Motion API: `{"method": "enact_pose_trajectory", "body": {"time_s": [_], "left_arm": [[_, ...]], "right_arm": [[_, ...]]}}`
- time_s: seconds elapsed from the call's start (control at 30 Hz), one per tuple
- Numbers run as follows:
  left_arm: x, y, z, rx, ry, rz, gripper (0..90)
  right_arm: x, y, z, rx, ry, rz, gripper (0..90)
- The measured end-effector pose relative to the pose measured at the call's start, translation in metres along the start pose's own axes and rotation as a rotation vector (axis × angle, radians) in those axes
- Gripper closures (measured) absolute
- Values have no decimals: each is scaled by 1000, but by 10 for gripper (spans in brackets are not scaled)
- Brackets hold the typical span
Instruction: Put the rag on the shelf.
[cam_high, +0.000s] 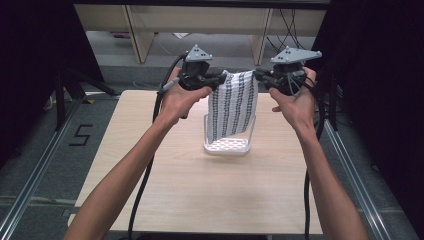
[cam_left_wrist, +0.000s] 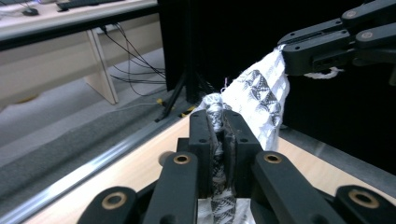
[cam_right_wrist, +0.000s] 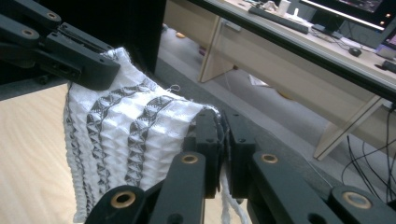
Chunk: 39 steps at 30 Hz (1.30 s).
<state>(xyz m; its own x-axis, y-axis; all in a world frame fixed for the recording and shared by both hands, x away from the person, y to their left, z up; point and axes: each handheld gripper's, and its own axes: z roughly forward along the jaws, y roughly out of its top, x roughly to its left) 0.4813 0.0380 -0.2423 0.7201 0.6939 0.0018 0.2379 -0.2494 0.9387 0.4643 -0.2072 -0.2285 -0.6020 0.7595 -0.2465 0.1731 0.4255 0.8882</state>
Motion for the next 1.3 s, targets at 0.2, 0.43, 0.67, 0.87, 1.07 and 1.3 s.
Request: {"method": "enact_pose_trajectory", "body": {"time_s": [0.2,0.43,0.67,0.87,1.07,1.3], "left_arm": [[19,3,20,1,29,-35,819],[39,-10,52,20,52,-76,811],[51,-20,68,48,77,-82,803],[55,-25,73,70,79,-84,799],[57,-31,79,79,75,-98,794],[62,-38,86,86,69,-145,790]], "right_arm": [[-8,9,17,36,-23,17,868],[-25,-2,53,88,-34,59,867],[-34,-12,78,133,-20,87,866],[-36,-21,90,163,-14,111,866],[-36,-28,95,169,-17,139,866],[-37,-33,102,190,-12,157,865]]}}
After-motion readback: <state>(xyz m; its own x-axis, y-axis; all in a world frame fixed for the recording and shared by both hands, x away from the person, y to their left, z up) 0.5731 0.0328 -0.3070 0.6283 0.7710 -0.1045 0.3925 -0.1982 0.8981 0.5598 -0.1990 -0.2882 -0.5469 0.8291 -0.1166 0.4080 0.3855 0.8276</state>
